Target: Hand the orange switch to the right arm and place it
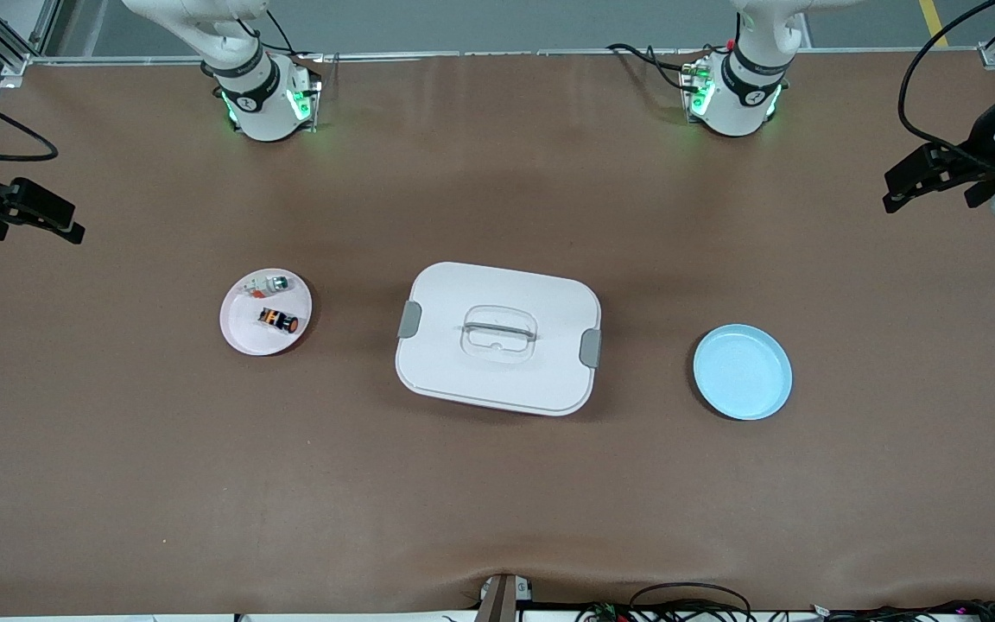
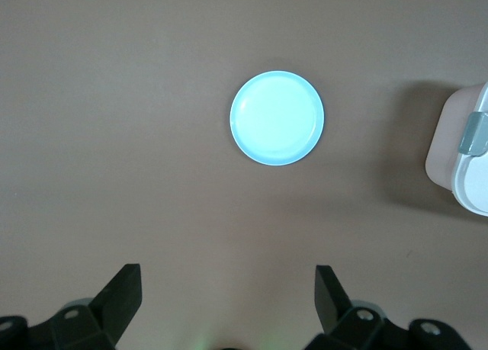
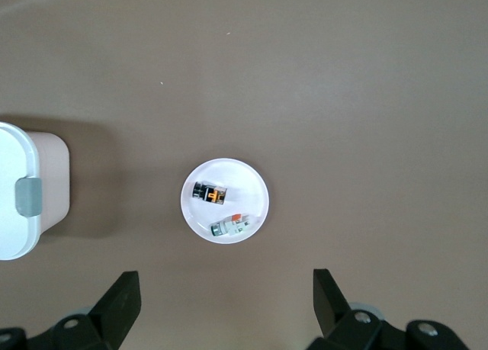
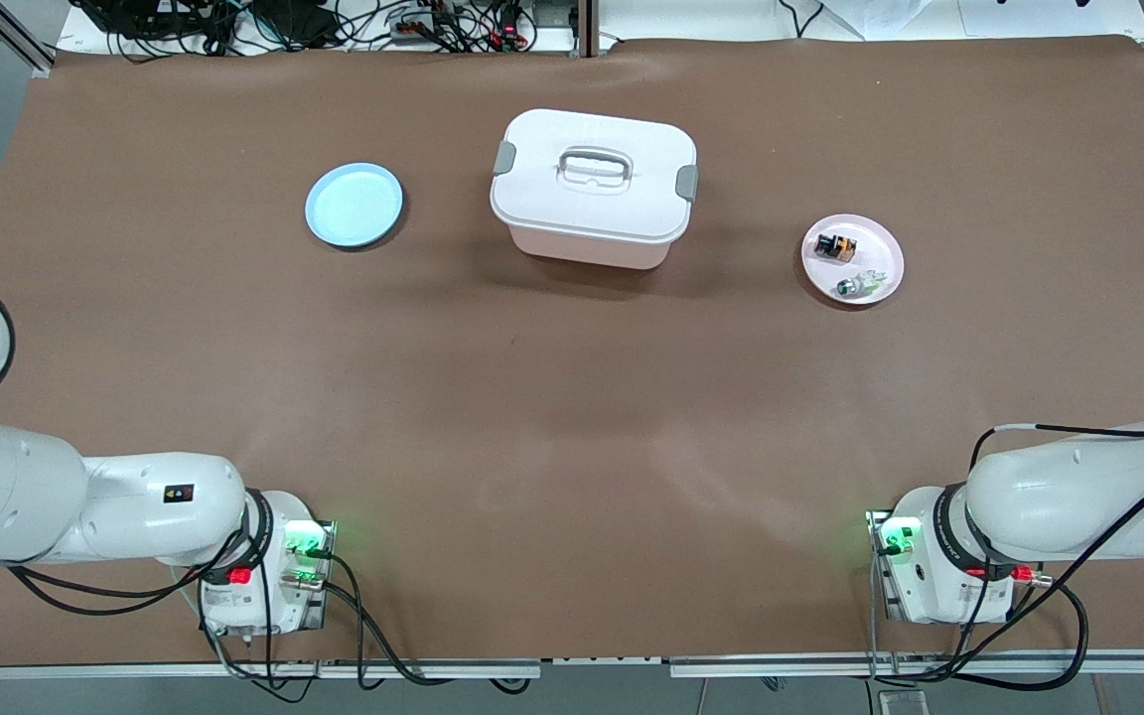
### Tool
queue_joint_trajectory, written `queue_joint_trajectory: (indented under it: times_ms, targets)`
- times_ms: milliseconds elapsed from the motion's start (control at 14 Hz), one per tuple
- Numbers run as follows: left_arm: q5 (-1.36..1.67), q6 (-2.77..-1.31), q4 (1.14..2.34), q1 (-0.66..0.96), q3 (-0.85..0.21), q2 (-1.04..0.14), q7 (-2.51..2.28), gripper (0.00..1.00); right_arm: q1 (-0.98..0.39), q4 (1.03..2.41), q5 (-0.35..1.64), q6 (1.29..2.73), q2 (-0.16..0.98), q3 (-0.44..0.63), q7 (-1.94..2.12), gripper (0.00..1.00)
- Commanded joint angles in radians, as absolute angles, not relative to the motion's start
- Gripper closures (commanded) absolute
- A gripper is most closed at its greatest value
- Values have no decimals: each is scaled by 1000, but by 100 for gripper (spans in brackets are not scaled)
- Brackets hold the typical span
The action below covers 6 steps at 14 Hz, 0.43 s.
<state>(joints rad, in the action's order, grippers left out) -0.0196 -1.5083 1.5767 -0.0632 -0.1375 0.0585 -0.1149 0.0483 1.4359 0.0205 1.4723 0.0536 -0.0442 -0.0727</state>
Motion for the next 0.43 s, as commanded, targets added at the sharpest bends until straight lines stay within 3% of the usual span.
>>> queue_joint_trajectory:
  times_ms: [0,356]
  targets:
    - [-8,-1493,1566,-66,-156,71,-98,0,54,1471,6,1488,21,-51,-64,0]
    - [-8,-1493,1554,-66,-158,64,-103,0,52,1480,14,1502,15,-52,-66,0]
